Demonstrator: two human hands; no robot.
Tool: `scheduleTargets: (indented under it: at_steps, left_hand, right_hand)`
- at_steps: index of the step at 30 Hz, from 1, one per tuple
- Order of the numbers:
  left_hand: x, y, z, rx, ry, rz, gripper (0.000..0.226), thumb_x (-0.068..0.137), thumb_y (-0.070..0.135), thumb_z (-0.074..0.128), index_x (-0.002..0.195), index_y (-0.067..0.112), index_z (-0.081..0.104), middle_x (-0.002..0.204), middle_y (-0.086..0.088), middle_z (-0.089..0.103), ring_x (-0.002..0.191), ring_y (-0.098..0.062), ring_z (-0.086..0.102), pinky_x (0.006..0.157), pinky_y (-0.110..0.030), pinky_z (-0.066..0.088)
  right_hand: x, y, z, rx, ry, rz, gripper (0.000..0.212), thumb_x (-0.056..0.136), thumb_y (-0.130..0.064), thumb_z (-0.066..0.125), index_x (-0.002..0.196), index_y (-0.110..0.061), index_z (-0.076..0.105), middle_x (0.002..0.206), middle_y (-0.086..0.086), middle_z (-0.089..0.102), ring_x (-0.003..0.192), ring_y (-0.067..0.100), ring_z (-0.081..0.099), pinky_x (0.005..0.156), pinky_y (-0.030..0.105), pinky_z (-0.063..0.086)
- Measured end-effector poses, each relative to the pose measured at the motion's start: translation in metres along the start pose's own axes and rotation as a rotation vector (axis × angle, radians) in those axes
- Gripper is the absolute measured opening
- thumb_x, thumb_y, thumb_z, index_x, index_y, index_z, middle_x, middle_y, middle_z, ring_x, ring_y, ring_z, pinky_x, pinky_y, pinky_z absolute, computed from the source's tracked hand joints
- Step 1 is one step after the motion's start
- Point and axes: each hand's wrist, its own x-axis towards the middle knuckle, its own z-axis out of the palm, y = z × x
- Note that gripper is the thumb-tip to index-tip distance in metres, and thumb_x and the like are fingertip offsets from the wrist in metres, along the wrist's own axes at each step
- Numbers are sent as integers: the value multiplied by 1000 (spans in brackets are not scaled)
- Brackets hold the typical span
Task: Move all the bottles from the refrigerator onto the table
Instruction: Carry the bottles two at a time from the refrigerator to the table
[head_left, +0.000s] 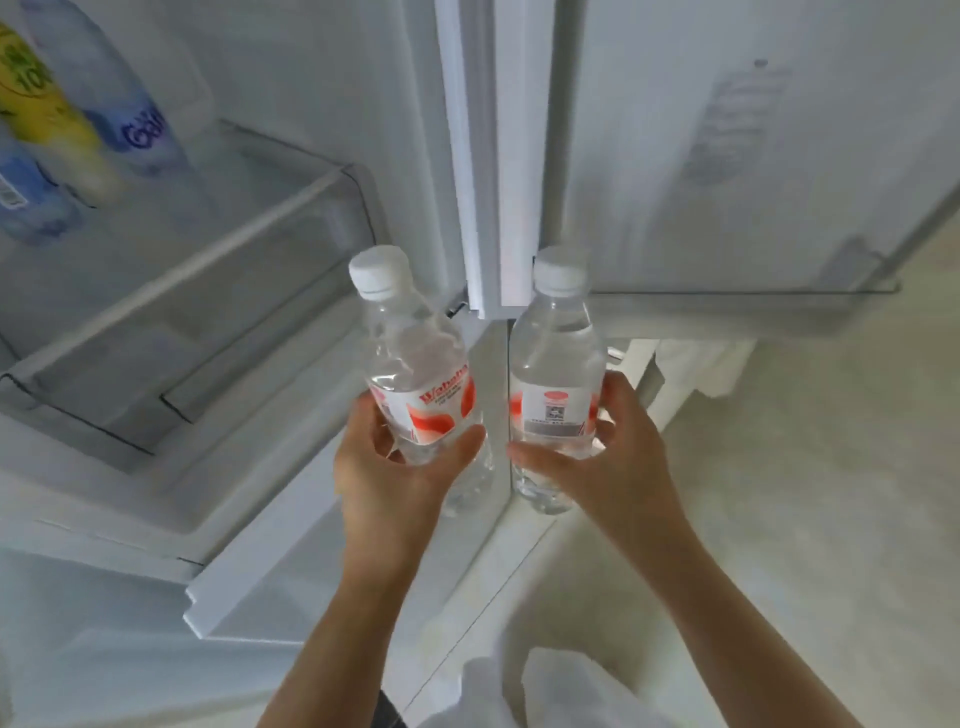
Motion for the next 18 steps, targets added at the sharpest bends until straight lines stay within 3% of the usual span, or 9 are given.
scheduleTargets:
  at_steps: [3, 6, 9, 14, 16, 18]
  left_hand:
    - [-32, -12, 34, 53, -155, -82, 64, 58, 22, 91, 113, 27, 59, 101, 13, 72, 88, -4, 71, 79, -26, 59]
    - [-61, -20, 69, 102, -287, -105, 63, 57, 25, 92, 111, 28, 59, 98, 15, 72, 86, -5, 71, 78, -26, 59]
    - [-93, -24, 113, 133, -420, -130, 59, 56, 26, 91, 105, 30, 60, 93, 16, 72, 84, -2, 70, 75, -21, 59]
    - [-154, -25, 192, 172, -569, -159, 52, 57, 25, 92, 96, 36, 59, 88, 20, 71, 83, 0, 70, 77, -25, 57]
    - [-178, -23, 226, 183, -624, -182, 53, 57, 26, 92, 97, 39, 58, 89, 26, 70, 82, 3, 69, 77, -24, 56]
    - [-198, -20, 257, 199, -661, -201, 56, 57, 28, 92, 102, 36, 59, 92, 20, 71, 86, -2, 70, 81, -29, 58]
  right_hand:
    - [-25, 32, -39, -42, 60, 124, 78, 52, -44, 88, 117, -26, 50, 112, -9, 66, 102, 13, 66, 90, 39, 56]
    - [-49, 58, -77, -30, 119, 228, 77, 55, -36, 89, 119, -21, 49, 116, -3, 66, 105, 18, 66, 93, 44, 54]
    - [-76, 84, -125, 5, 191, 322, 75, 53, -35, 90, 115, -23, 51, 108, -7, 69, 97, 13, 69, 89, 42, 56]
    - [-114, 125, -211, 6, 270, 427, 74, 54, -36, 91, 116, -27, 51, 106, -10, 69, 94, 6, 68, 87, 37, 57]
    - [-126, 141, -245, 2, 299, 465, 74, 55, -34, 92, 116, -26, 51, 107, -10, 68, 95, 8, 68, 88, 38, 57]
    - [-135, 155, -276, 1, 319, 501, 74, 56, -33, 91, 117, -25, 51, 109, -9, 68, 97, 11, 68, 89, 40, 56]
